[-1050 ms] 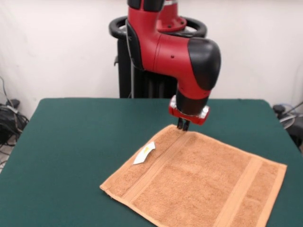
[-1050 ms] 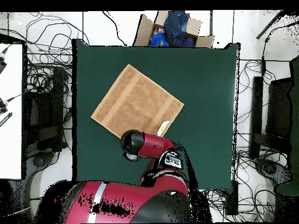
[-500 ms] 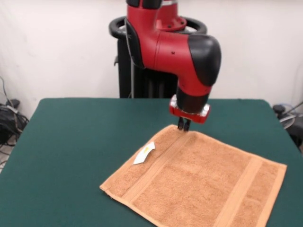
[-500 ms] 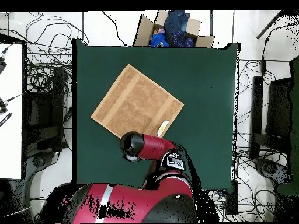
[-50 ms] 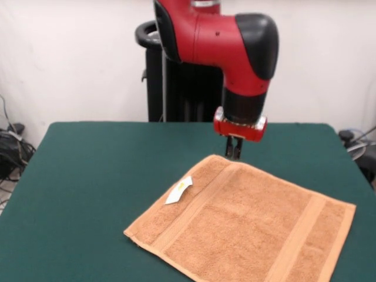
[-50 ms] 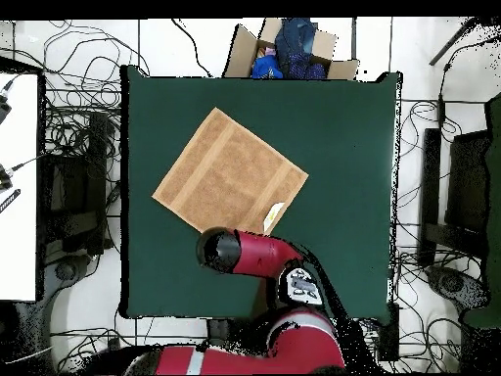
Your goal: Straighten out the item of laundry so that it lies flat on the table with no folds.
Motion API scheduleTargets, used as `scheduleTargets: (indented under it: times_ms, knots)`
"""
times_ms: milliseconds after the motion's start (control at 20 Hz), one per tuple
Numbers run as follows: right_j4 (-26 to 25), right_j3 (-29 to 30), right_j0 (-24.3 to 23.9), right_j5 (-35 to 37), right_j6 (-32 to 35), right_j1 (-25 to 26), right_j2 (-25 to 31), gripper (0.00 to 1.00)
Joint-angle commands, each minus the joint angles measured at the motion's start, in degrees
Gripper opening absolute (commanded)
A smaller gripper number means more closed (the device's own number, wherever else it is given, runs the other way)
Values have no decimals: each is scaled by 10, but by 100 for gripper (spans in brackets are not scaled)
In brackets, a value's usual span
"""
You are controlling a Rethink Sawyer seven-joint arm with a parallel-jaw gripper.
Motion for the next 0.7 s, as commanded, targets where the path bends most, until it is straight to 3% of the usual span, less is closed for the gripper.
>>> scheduleTargets:
  times_ms: [50,700]
  knots:
    - [-27,49,-27,-26,37,-53,76,0]
    - [-56,42,-40,-31,38,-45,81,0]
